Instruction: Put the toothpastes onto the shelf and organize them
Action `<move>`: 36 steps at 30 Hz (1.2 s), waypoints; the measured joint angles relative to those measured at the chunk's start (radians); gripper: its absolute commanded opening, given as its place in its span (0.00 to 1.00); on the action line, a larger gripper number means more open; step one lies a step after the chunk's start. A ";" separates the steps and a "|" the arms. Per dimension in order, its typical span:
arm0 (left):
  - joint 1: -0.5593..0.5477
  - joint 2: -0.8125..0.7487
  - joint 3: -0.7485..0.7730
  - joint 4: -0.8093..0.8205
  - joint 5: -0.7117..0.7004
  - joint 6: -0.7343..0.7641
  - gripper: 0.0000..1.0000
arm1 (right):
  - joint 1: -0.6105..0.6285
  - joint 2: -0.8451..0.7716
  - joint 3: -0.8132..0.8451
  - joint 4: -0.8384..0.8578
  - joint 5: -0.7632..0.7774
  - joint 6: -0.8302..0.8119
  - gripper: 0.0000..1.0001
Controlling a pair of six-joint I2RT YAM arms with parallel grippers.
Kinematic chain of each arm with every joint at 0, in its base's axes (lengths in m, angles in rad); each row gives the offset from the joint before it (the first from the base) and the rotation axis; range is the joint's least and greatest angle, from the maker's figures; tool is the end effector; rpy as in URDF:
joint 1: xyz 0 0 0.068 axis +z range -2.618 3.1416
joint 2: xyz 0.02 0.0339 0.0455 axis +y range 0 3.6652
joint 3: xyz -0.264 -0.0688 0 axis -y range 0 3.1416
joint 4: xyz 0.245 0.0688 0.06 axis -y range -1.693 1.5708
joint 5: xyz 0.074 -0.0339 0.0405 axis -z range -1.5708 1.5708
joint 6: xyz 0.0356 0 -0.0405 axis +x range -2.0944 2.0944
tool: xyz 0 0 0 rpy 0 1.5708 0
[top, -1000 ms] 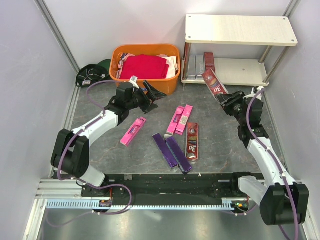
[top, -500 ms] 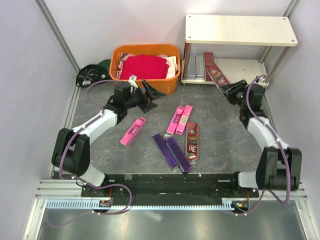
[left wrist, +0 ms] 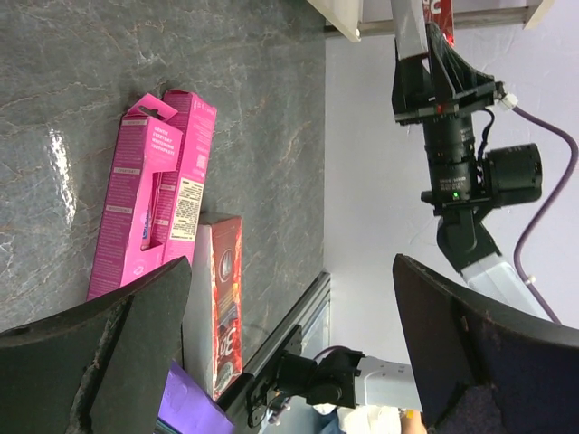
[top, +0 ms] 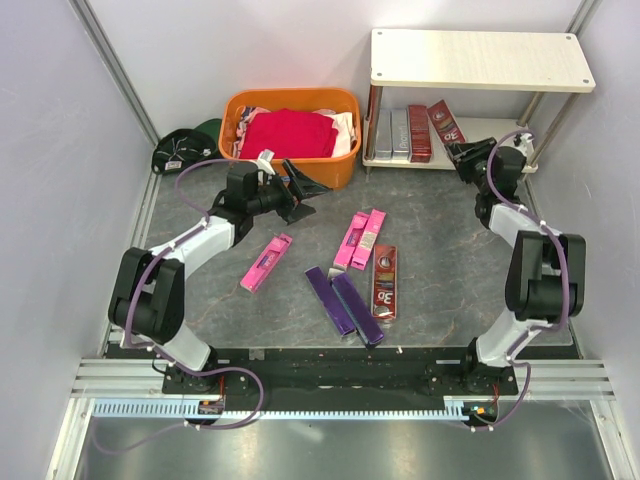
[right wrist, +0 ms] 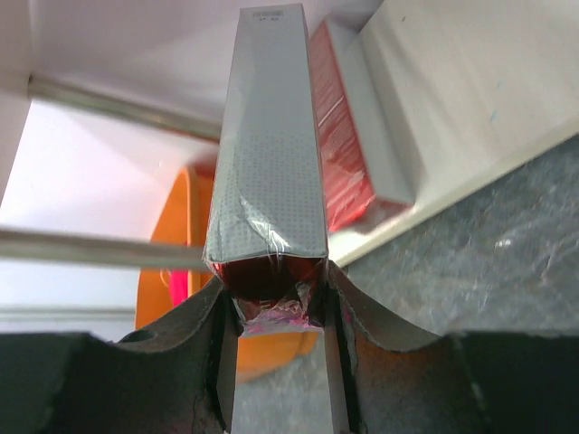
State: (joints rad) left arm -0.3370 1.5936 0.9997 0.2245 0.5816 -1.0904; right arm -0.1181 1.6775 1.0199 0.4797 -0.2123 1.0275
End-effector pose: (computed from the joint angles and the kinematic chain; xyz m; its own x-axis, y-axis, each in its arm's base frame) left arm 0.3327 -0.1373 0.2526 -0.8313 -0.4939 -0.2551 0.0489 0.3920 -0.9187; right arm 0.3840 -0.0380 0.2545 -0.1685 0.8627 -0.4769 0.1035 0.4966 0.8618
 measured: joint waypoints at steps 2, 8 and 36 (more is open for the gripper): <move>0.006 0.005 0.000 0.003 0.005 0.000 0.99 | -0.011 0.051 0.036 0.014 0.009 0.022 0.14; 0.015 0.015 0.000 0.027 0.015 -0.002 0.98 | -0.029 0.213 0.159 0.042 0.010 0.080 0.14; 0.017 0.016 -0.040 0.071 0.027 -0.019 0.97 | -0.023 0.460 0.270 0.147 -0.037 0.246 0.77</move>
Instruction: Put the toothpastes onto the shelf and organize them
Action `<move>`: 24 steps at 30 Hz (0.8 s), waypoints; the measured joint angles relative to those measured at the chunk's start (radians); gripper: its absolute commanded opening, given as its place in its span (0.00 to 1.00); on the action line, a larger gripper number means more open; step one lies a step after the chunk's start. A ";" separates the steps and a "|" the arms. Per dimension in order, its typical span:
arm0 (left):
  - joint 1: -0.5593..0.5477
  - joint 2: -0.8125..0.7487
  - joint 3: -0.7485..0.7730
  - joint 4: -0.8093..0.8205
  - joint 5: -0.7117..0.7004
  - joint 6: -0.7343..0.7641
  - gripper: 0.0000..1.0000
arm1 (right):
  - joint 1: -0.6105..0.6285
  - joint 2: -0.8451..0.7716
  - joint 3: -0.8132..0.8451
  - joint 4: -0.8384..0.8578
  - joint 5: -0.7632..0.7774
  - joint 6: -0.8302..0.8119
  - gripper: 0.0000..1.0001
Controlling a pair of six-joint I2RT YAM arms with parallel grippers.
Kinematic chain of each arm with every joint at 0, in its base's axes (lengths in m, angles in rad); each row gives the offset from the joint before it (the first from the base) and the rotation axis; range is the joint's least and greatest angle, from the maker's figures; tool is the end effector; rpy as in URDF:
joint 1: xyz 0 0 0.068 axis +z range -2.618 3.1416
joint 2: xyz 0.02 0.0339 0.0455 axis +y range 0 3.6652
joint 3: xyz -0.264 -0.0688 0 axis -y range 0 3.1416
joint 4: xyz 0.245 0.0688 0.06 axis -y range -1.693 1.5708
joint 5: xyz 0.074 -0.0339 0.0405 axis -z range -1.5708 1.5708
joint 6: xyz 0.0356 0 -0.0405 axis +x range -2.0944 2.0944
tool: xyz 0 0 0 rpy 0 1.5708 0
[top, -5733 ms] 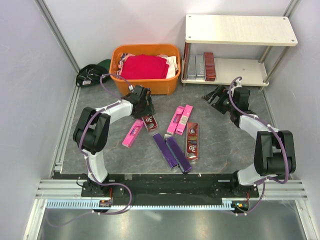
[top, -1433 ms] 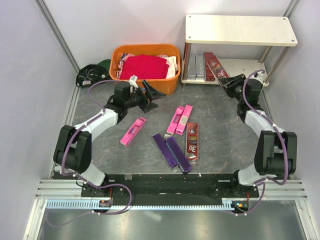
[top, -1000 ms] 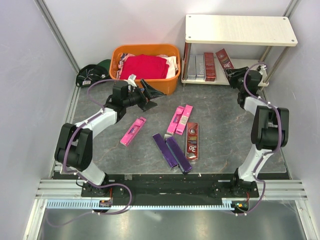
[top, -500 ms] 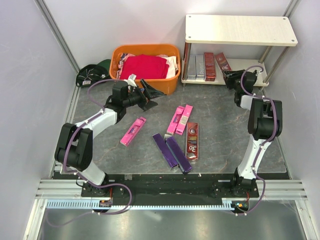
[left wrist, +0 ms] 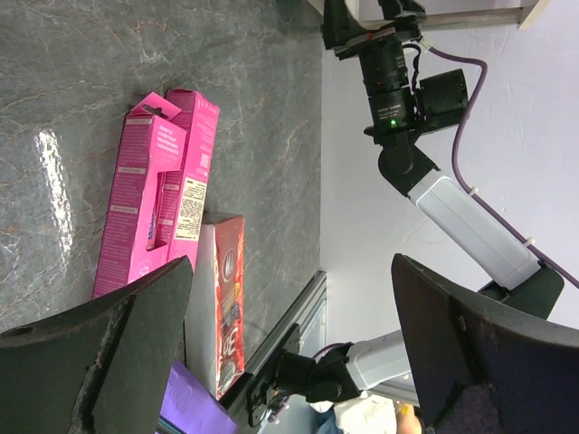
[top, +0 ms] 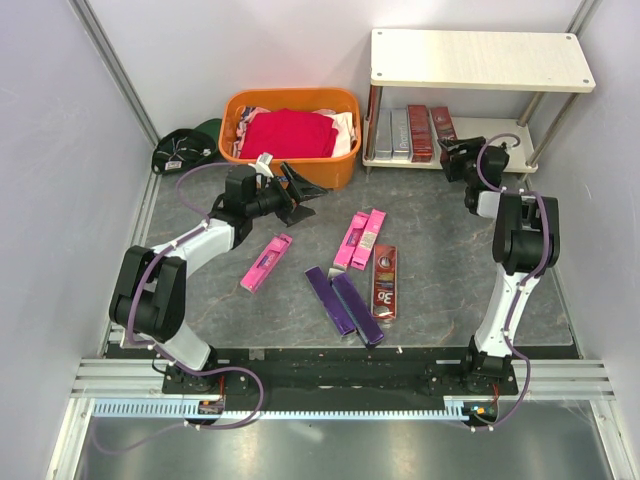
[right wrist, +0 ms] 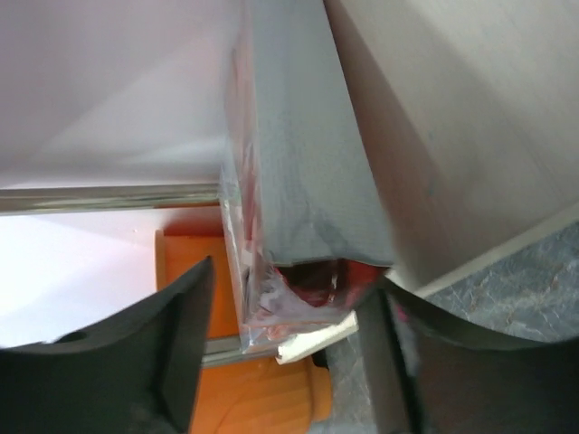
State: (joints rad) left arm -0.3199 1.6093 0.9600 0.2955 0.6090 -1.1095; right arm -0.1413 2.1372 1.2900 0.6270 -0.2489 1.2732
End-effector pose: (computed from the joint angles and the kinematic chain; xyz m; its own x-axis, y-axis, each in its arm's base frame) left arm 0.3338 -0.1320 0.2412 -0.8335 -0.4976 -0.2401 0.0470 0.3690 -0.9282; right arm 0.4712 -0.0582 0.1687 -0.1605 0.9587 -0.2347 0.1770 0.2619 0.9487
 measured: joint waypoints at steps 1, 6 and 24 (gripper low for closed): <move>0.000 0.000 0.000 0.000 0.000 0.000 0.97 | 0.000 0.000 -0.003 -0.003 -0.006 -0.003 0.80; 0.000 0.000 -0.002 0.007 0.000 -0.001 0.97 | 0.005 -0.003 -0.012 -0.023 -0.029 -0.018 0.94; 0.000 0.012 -0.016 0.023 0.023 0.000 0.98 | 0.001 -0.064 -0.046 -0.203 -0.080 -0.138 0.98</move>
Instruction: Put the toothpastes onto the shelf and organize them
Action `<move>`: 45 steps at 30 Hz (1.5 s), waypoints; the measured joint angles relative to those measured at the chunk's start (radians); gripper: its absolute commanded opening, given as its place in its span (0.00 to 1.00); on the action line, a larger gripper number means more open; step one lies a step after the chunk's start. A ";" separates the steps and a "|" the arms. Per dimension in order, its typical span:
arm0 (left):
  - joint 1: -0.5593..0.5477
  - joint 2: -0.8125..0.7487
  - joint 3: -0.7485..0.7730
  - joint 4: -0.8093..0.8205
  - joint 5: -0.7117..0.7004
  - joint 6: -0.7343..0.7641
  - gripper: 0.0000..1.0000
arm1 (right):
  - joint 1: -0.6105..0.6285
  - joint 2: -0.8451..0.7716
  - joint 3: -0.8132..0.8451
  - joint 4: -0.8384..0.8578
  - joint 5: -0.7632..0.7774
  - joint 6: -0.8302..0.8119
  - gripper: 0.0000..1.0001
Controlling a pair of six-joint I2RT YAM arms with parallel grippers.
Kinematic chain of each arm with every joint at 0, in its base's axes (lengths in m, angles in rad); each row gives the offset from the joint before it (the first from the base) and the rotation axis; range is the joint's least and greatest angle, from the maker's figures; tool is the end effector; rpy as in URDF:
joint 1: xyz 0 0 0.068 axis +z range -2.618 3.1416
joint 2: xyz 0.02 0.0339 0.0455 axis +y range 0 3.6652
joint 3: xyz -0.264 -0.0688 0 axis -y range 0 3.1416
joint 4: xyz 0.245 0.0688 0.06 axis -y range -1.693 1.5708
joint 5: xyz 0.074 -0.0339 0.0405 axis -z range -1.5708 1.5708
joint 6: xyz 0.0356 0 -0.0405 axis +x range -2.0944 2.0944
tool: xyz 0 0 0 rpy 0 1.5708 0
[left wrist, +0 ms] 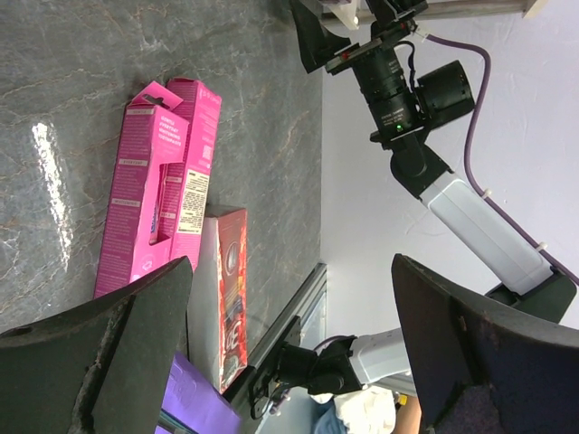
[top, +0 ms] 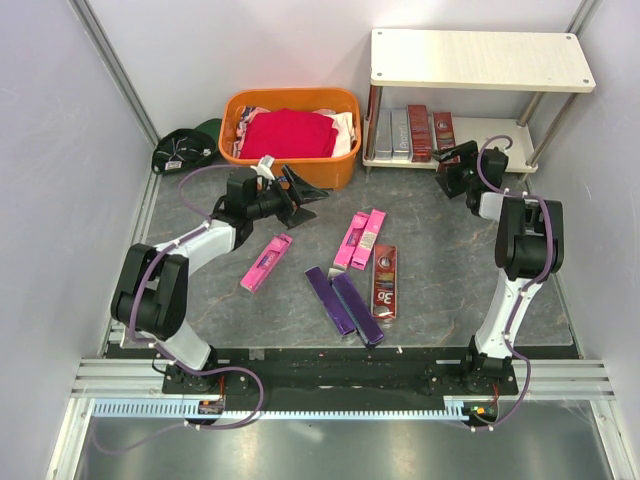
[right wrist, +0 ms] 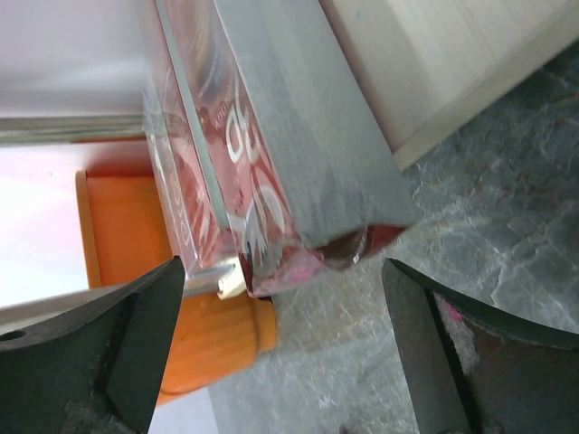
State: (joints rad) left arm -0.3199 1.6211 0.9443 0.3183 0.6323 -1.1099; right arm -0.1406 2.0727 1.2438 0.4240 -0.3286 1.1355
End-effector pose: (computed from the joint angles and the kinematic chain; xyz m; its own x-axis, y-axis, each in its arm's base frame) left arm 0.3333 -0.1326 0.2345 -0.8459 -0.4809 -0.2307 0.0482 0.3620 -0.9309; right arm 0.4529 -0.0525 0.1624 -0.3105 0.9107 -0.2723 0.2858 0.3627 0.8870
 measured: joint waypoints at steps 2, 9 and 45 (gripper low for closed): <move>0.000 0.008 0.000 0.000 0.001 0.000 0.98 | 0.000 -0.008 -0.011 0.000 -0.010 -0.003 0.98; 0.000 0.019 0.000 0.000 0.003 0.000 0.98 | -0.003 -0.072 -0.051 -0.019 -0.009 -0.011 0.93; -0.061 0.077 0.149 -0.226 -0.062 0.152 0.97 | -0.019 -0.233 -0.148 -0.153 -0.003 -0.174 0.86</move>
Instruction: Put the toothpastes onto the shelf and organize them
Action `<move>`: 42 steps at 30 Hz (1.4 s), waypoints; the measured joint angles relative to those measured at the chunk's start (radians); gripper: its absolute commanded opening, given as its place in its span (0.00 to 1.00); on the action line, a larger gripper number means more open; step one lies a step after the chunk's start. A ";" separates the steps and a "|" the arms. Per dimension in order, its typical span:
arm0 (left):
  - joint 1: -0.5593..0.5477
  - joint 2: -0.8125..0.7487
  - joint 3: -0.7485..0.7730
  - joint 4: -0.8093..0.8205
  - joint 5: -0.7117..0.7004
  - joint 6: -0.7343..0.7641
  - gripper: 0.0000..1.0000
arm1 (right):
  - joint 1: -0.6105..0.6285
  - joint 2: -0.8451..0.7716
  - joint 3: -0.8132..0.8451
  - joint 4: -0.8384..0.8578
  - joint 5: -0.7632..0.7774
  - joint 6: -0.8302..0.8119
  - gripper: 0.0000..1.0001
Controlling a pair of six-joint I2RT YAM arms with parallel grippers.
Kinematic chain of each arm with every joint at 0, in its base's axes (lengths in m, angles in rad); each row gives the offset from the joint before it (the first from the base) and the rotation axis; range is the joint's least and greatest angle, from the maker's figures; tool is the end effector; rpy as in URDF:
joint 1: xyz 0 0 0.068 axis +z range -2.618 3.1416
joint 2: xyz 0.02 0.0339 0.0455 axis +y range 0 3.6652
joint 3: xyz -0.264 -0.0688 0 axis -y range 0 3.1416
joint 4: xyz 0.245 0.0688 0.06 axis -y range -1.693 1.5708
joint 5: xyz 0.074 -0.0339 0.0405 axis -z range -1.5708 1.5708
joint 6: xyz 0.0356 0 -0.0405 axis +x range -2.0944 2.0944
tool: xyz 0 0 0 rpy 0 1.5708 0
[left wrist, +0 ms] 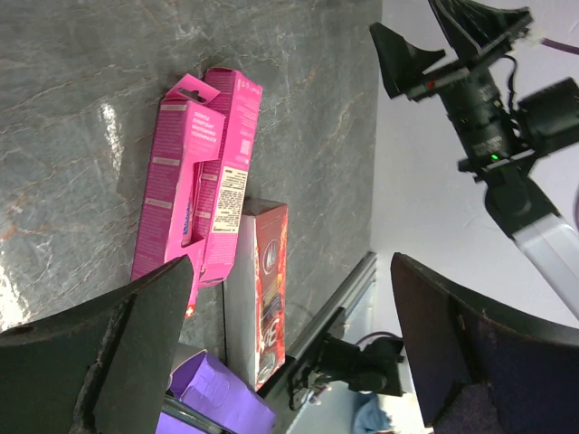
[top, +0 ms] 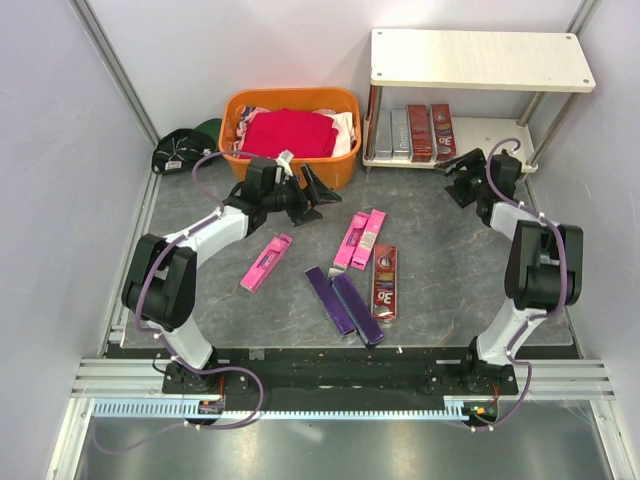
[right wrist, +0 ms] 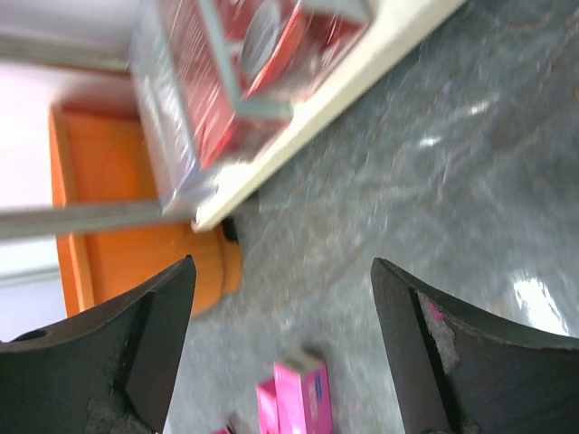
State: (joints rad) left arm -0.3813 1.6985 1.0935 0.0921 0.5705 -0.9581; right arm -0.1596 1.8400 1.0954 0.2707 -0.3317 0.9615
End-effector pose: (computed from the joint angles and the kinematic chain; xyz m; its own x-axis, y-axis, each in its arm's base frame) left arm 0.3454 -0.1592 0.2343 -0.8755 -0.3908 -0.2843 0.0587 0.4979 -0.8652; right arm 0.4035 -0.0532 0.1970 -0.3692 0.8448 -0.3873 0.2918 0.5011 0.8147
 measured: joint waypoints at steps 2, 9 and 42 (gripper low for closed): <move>-0.030 0.006 0.043 -0.050 -0.026 0.039 0.97 | 0.000 -0.070 -0.056 -0.006 -0.011 -0.021 0.87; -0.162 0.041 0.171 -0.219 -0.127 0.153 0.97 | 0.000 -0.233 -0.174 -0.090 -0.026 -0.096 0.88; -0.639 0.488 0.598 -0.674 -0.504 0.355 0.81 | -0.013 -0.375 -0.245 -0.220 -0.064 -0.204 0.91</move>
State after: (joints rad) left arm -1.0206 2.1860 1.6913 -0.5816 0.0666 -0.6029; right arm -0.1726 1.4651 0.8501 0.0502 -0.3962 0.7578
